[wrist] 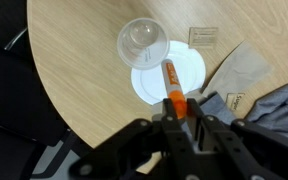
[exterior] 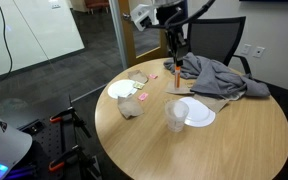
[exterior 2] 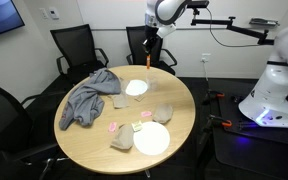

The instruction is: Pick up the marker from the cup and place it on the table

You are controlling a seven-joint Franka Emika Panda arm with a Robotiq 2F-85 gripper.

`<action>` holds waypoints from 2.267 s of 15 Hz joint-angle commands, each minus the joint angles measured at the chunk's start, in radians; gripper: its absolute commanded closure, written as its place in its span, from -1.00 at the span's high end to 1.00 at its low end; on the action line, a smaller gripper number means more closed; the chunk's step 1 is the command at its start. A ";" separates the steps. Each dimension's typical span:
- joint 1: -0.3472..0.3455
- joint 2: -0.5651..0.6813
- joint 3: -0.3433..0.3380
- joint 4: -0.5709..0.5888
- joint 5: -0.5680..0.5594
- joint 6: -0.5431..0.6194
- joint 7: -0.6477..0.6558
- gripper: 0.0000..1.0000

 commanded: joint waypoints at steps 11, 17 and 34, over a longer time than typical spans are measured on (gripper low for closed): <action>0.064 0.066 0.134 0.048 0.064 -0.043 -0.157 -0.91; 0.079 0.186 0.178 0.143 0.088 -0.094 -0.224 -0.91; 0.164 0.529 0.198 0.549 0.024 -0.487 -0.199 -0.91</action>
